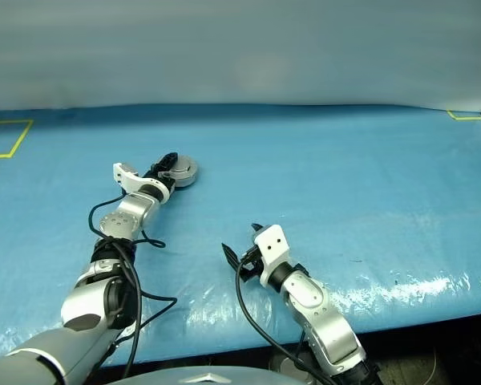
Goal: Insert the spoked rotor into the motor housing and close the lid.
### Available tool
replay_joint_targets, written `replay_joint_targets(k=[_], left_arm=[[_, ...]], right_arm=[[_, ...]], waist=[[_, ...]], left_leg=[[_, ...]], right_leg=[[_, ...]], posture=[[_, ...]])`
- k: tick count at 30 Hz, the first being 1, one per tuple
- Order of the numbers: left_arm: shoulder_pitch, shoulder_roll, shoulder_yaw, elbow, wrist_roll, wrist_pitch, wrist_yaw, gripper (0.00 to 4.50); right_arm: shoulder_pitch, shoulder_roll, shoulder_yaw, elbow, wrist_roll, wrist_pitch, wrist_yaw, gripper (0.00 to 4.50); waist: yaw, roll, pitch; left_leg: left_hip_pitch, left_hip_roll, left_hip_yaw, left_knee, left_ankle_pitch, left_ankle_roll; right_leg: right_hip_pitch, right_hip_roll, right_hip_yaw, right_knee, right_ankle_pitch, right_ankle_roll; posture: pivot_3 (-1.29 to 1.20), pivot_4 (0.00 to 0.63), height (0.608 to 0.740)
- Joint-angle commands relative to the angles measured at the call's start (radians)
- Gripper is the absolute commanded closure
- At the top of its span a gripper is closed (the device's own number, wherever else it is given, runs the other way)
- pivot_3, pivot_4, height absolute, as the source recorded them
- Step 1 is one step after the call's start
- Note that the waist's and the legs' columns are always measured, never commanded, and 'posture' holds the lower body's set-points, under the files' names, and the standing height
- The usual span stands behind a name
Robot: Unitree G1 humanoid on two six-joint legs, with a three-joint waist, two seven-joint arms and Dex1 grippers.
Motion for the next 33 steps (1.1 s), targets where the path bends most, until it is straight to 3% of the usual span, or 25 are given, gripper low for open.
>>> replay_joint_targets(k=[1,5,9,13,17,22,28,33], left_arm=[[0.160,-0.021,0.027,-0.176,-0.020,0.119,0.070,0.04],[0.385,-0.040,0.003,-0.452,-0.081,0.296,0.128,0.04],[0.570,0.003,-0.027,-0.644,-0.110,0.418,0.103,0.04],[0.732,0.108,-0.167,-0.872,0.021,0.421,-0.001,0.04],[0.895,0.230,-0.408,-1.087,0.393,0.130,-0.136,0.04],[0.996,0.230,-0.532,-1.065,0.719,-0.214,-0.160,0.04],[1.019,0.134,-0.516,-1.003,0.905,-0.508,-0.074,0.04],[1.039,0.079,-0.513,-0.962,0.923,-0.627,-0.083,0.04]], right_arm=[[0.013,0.013,-0.015,-0.051,-0.007,0.016,0.002,0.00],[0.016,0.021,-0.027,-0.051,0.001,0.041,0.018,0.00],[0.006,0.005,-0.035,-0.038,0.004,0.045,0.059,0.00],[-0.007,-0.024,-0.035,-0.020,-0.009,0.027,0.113,0.00],[-0.010,-0.021,-0.053,0.002,-0.020,-0.034,0.130,0.00],[-0.009,-0.011,-0.066,0.070,-0.125,-0.148,0.071,0.00],[0.030,0.038,-0.090,0.115,-0.135,-0.232,0.044,0.00],[0.060,0.063,-0.100,0.137,-0.139,-0.266,0.041,0.00]], waist=[[-0.009,0.001,-0.001],[-0.010,0.003,-0.006],[-0.008,0.007,-0.013],[-0.007,0.009,-0.016],[-0.006,0.010,-0.016],[0.009,0.009,-0.015],[0.019,0.008,-0.016],[0.019,0.008,-0.015]], left_leg=[[0.004,0.000,0.001,-0.001,0.000,0.000],[0.011,0.001,0.004,-0.003,0.000,0.000],[0.014,0.001,0.005,-0.004,-0.001,0.000],[0.016,0.001,0.006,-0.004,-0.001,0.000],[0.015,0.001,0.007,-0.005,-0.001,0.000],[0.011,0.001,0.009,-0.009,-0.001,0.000],[-0.001,0.001,0.009,-0.009,-0.001,0.000],[-0.001,0.001,0.009,-0.009,-0.001,0.000]], right_leg=[[0.003,0.000,0.001,0.000,-0.001,0.000],[0.008,-0.001,0.003,0.001,-0.004,-0.006],[0.009,-0.001,0.003,0.001,-0.005,-0.006],[0.010,-0.001,0.004,0.002,-0.005,-0.006],[0.008,-0.002,0.005,0.002,-0.005,-0.006],[0.003,-0.003,0.005,0.000,-0.006,-0.007],[-0.009,-0.002,0.005,0.000,-0.005,-0.007],[-0.009,-0.002,0.005,0.000,-0.005,-0.007]], posture=[[0.00,0.150,0.740],[0.00,0.150,0.740],[0.00,0.150,0.740],[0.00,0.150,0.740],[0.00,0.150,0.740],[0.00,0.150,0.740],[0.00,0.150,0.740],[0.00,0.150,0.740]])
